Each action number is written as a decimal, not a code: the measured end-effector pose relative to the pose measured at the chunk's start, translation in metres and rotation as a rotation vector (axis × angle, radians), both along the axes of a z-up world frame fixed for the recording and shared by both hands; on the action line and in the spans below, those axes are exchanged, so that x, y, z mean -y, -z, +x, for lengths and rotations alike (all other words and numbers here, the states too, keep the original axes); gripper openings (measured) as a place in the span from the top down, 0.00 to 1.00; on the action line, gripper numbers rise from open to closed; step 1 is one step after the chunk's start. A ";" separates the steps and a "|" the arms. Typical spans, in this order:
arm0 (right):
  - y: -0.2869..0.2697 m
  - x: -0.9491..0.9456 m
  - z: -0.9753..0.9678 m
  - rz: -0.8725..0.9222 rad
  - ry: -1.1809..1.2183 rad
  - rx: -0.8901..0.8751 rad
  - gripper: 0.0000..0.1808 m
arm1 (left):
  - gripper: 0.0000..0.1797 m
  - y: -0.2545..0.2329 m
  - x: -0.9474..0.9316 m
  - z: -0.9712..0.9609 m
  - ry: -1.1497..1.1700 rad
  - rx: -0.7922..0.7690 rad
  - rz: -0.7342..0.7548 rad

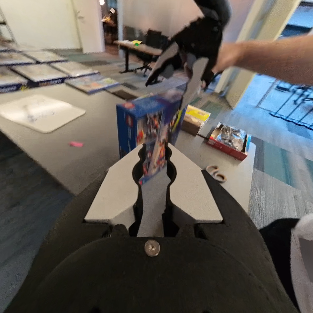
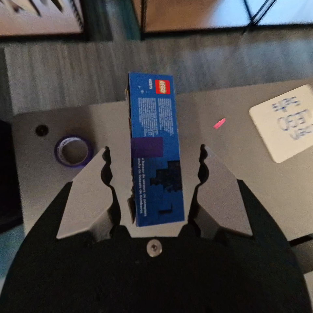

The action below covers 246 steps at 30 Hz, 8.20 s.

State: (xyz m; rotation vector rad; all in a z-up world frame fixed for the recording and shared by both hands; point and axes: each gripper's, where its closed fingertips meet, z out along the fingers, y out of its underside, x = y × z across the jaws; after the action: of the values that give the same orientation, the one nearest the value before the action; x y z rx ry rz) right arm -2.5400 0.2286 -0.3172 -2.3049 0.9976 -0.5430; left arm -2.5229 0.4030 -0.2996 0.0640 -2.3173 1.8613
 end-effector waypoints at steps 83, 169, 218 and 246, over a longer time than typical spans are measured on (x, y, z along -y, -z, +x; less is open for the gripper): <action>-0.067 0.432 1.446 -1.122 -0.777 -0.040 0.60 | 0.62 0.018 0.302 1.509 -0.509 -0.134 -0.054; 0.161 0.450 2.714 0.298 -1.002 -0.019 0.41 | 0.68 0.051 0.805 2.249 -2.242 -0.175 -0.449; -0.162 0.496 2.590 0.859 -1.209 0.444 0.71 | 0.51 -0.159 0.676 2.385 -2.250 0.415 0.091; -0.308 0.342 2.659 0.831 -1.863 -0.214 0.32 | 0.41 -0.303 0.533 2.546 -2.038 0.483 -0.213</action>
State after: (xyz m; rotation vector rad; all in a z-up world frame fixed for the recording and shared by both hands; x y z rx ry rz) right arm 0.1189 -0.1135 -0.0094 -1.5407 -0.8916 0.7505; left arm 0.0235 -0.1305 0.0034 3.1161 -1.9238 2.6494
